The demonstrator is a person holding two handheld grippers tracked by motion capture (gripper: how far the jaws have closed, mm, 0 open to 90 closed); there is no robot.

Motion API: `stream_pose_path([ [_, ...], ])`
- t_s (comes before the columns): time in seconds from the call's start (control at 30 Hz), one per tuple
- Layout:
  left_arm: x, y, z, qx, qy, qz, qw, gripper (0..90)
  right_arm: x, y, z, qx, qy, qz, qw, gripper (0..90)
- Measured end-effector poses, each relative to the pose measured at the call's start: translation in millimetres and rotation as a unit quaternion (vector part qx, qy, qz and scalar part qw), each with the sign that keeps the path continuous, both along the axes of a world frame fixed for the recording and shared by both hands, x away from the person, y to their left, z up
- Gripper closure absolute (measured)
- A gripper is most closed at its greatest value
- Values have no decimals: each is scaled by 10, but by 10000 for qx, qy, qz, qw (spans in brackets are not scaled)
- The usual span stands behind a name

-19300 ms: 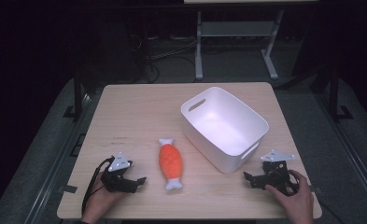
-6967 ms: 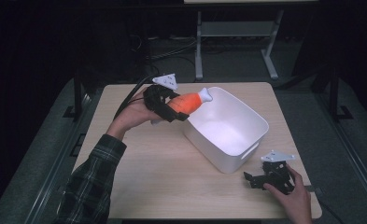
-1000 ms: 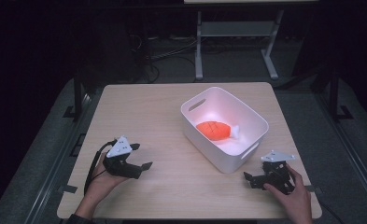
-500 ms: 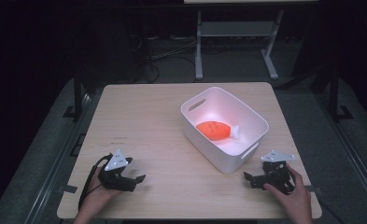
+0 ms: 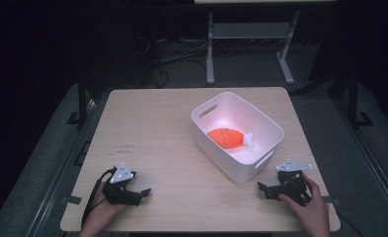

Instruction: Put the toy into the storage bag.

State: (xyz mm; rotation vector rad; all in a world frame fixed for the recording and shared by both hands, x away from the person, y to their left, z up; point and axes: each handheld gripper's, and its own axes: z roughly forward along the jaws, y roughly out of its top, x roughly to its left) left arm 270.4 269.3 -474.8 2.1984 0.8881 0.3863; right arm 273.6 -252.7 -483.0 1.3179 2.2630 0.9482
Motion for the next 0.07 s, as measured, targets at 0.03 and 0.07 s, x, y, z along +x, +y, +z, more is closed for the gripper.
stream_pose_path([
  [0.03, 0, 0, -1, -2, -1, 1, 10000, 129, 0, 0, 0, 0, -1, 1, 10000, 7],
  [0.07, 0, 1, -1, -3, 0, 1, 10000, 129, 0, 0, 0, 0, -1, 2, 10000, 7],
])
